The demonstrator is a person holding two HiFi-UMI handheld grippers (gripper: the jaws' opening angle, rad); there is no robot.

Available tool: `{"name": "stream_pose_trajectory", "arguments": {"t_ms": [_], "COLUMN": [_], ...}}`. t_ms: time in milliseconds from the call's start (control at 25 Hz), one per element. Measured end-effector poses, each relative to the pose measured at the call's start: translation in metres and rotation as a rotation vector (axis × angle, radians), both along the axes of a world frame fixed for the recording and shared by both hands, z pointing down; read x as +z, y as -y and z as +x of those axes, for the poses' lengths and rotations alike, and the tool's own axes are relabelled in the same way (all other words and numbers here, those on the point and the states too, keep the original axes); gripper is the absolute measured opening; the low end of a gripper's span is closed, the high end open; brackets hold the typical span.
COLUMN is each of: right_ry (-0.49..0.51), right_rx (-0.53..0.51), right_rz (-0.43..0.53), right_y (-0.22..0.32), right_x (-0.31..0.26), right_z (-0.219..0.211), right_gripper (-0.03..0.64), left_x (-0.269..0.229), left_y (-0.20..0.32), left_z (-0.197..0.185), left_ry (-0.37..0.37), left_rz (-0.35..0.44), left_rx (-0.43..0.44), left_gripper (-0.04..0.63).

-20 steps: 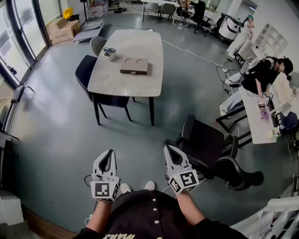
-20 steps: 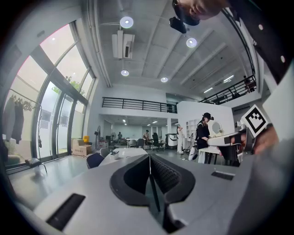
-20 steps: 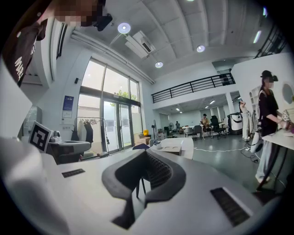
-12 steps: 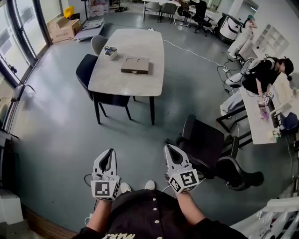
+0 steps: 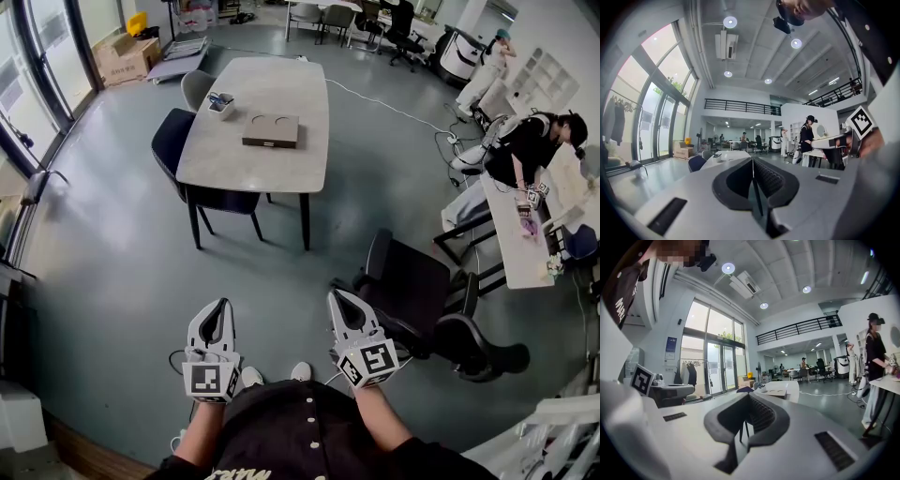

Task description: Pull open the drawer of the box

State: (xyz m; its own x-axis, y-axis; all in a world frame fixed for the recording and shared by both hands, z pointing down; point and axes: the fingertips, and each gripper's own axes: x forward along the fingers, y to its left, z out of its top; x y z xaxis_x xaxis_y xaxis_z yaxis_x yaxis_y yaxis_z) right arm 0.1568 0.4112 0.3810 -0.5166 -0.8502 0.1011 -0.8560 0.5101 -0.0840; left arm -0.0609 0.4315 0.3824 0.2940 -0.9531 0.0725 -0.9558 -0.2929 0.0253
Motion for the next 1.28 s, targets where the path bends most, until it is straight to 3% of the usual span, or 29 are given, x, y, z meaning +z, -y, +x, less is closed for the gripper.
{"name": "stream_pose_trajectory", "arguments": {"t_ms": [640,1280], "right_ry": [0.003,-0.015], "right_rx": [0.005,0.037], "right_rz": [0.02,-0.009], "right_y": [0.001,-0.005], "right_x": [-0.004,0.015], "right_z": [-0.014,-0.079], "right_gripper": [-0.003,-0.003], "left_x": [-0.001,0.008], "left_y": [-0.001,-0.002], "left_z": [-0.004,-0.064], "left_ry": [-0.004,0.002], "left_rz": [-0.003,-0.022], "left_rx": [0.02,0.075], "left_gripper": [0.017,0.015]}}
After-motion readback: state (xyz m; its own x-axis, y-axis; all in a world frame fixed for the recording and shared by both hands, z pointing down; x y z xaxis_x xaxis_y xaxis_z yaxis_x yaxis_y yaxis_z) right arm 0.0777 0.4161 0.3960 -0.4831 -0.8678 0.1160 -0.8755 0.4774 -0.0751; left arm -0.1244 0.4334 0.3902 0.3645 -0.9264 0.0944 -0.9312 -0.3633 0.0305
